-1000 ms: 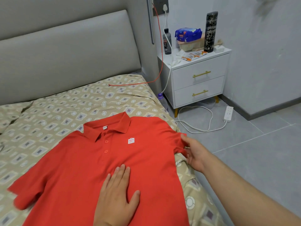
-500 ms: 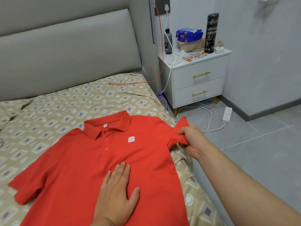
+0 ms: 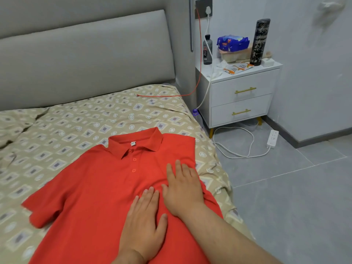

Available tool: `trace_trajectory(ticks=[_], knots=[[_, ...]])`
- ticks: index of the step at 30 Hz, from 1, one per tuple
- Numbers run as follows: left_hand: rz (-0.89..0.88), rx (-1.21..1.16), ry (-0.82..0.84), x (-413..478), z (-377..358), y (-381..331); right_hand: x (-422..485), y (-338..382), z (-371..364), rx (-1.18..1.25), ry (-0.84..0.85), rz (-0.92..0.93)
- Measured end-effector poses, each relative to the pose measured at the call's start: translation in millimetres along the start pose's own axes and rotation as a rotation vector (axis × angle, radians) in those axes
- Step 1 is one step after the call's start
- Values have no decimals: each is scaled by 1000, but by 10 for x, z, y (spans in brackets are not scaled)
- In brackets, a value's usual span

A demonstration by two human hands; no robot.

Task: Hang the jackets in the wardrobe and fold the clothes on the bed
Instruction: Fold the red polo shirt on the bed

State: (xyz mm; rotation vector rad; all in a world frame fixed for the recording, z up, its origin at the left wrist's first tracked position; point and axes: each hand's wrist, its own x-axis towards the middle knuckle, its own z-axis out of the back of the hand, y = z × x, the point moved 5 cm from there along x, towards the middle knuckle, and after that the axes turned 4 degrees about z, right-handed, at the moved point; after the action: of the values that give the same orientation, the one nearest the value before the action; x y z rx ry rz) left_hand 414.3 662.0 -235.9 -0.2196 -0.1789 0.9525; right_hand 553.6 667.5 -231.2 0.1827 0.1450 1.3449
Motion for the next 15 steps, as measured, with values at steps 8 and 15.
trace_trajectory(ticks=[8,15], knots=[[81,-48,-36,-23,-1,37,27,9,-101,-3,-48,-22],[506,-220,-204,42,213,306,21,-9,-71,17,-83,-67]])
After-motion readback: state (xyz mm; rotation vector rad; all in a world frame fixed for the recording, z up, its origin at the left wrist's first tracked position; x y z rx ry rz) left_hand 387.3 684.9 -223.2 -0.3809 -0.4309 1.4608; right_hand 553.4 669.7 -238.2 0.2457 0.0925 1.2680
